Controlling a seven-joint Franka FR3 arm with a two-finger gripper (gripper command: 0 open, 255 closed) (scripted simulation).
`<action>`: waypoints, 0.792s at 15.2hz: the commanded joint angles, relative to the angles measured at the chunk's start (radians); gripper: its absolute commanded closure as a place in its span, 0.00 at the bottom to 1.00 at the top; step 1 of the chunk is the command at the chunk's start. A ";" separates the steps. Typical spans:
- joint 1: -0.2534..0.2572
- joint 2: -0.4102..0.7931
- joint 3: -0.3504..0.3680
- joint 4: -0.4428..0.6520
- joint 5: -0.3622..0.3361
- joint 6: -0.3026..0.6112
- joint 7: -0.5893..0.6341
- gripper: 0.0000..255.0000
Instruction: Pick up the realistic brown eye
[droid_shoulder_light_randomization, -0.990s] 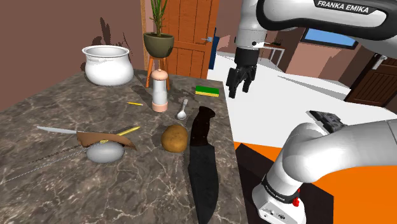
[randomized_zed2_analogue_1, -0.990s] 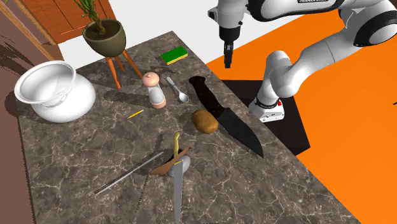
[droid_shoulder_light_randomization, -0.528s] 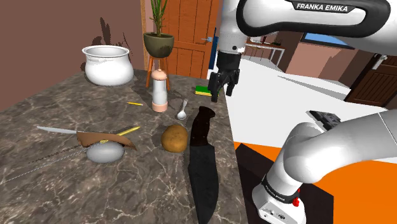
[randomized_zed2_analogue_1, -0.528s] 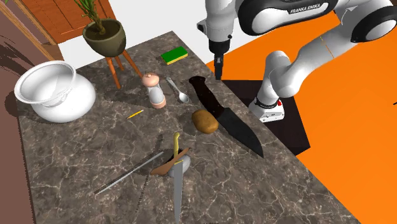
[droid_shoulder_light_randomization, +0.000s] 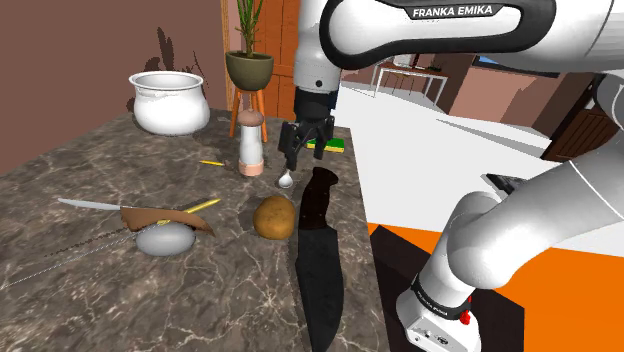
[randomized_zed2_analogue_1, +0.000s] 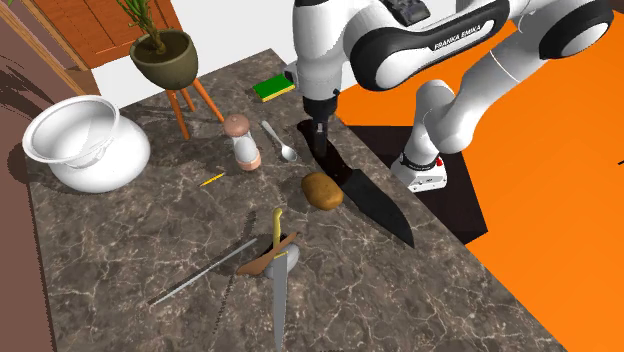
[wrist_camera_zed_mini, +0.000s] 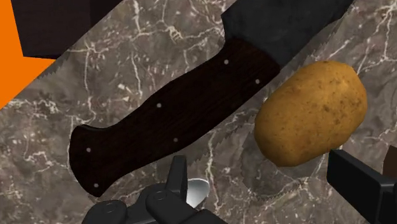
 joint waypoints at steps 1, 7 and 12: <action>0.009 0.056 0.024 0.032 0.008 0.037 0.017 0.00; 0.037 0.235 0.101 0.159 0.006 0.129 0.081 0.00; 0.062 0.395 0.159 0.294 -0.028 0.183 0.143 0.00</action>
